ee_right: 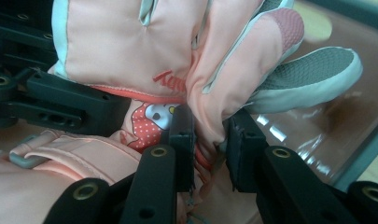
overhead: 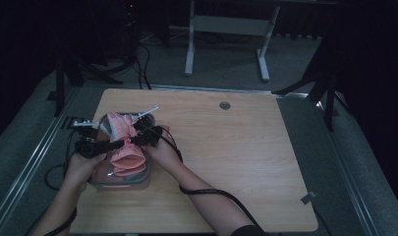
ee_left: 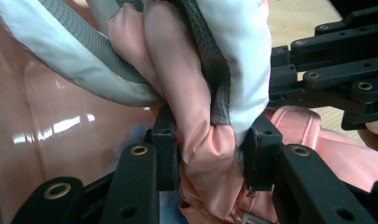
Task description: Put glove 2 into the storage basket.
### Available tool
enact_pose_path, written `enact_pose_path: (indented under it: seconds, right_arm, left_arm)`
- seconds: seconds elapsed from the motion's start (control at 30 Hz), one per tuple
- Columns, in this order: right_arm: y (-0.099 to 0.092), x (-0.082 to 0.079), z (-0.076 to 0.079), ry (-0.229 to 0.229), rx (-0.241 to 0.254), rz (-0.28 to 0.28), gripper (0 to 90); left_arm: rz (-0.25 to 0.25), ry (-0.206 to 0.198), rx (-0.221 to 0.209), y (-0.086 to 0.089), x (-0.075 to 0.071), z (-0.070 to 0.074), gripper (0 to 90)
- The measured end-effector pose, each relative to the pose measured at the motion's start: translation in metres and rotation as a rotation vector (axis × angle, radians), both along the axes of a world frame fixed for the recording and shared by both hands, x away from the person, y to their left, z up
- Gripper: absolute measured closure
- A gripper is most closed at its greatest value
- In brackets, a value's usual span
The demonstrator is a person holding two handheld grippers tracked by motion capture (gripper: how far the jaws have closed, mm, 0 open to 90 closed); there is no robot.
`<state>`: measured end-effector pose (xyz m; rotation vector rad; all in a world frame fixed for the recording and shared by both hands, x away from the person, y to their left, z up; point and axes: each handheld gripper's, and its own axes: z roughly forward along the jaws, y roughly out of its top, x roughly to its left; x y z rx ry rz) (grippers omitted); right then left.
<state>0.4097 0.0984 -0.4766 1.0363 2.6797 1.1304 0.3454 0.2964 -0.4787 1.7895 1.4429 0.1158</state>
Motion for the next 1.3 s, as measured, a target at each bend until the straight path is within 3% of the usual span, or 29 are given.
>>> enact_pose_path:
  seconds: [0.1, 0.37, 0.4, 0.5, 0.53, 0.67, 0.8, 0.9, 0.97, 1.1, 1.17, 1.23, 1.3]
  right_arm:
    - [0.001, -0.001, -0.002, 0.016, -0.04, -0.005, 74.0]
    - [-0.001, 0.005, -0.009, 0.059, -0.049, -0.002, 70.7]
    - [-0.001, 0.006, -0.01, 0.062, -0.048, 0.001, 69.7]
    - [-0.001, 0.008, -0.013, 0.074, -0.045, 0.0, 64.8]
    - [0.0, 0.009, -0.013, 0.074, -0.047, -0.001, 63.7]
    - [0.001, 0.009, -0.011, 0.046, -0.042, 0.0, 56.0]
    - [-0.005, 0.009, 0.003, -0.004, 0.031, 0.017, 40.2]
    - [-0.011, 0.01, 0.01, -0.015, 0.064, 0.02, 29.0]
    - [-0.014, 0.011, 0.011, -0.007, 0.058, 0.041, 19.2]
    - [-0.021, 0.012, 0.013, -0.002, 0.08, 0.065, 16.7]
    - [-0.03, 0.012, 0.015, 0.008, 0.138, 0.074, 14.9]
    - [-0.036, 0.011, 0.018, -0.009, 0.157, 0.087, 14.3]
    - [-0.041, 0.009, 0.021, -0.01, 0.171, 0.107, 14.2]
  left_arm:
    - [-0.001, 0.02, 0.02, -0.004, 0.001, -0.001, 62.1]
    - [0.027, 0.047, 0.087, -0.011, 0.004, -0.005, 53.1]
    - [0.041, 0.041, 0.112, -0.012, 0.004, -0.005, 50.6]
    - [0.072, 0.013, 0.239, -0.018, 0.002, -0.003, 45.0]
    - [0.075, 0.007, 0.256, -0.018, 0.001, -0.003, 41.9]
    - [0.088, -0.004, 0.265, -0.018, 0.001, -0.003, 40.5]
    - [0.095, -0.037, 0.283, -0.021, 0.0, -0.002, 39.2]
    - [0.101, -0.07, 0.289, -0.022, -0.001, 0.0, 33.4]
    - [0.115, -0.103, 0.295, -0.021, -0.003, 0.001, 26.4]
    - [0.124, -0.144, 0.289, -0.019, -0.005, 0.003, 15.4]
    - [0.128, -0.182, 0.267, -0.017, -0.009, 0.008, 12.1]
    - [0.124, -0.209, 0.255, -0.016, -0.013, 0.012, 4.9]
    - [0.112, -0.232, 0.248, -0.017, -0.018, 0.018, 3.2]
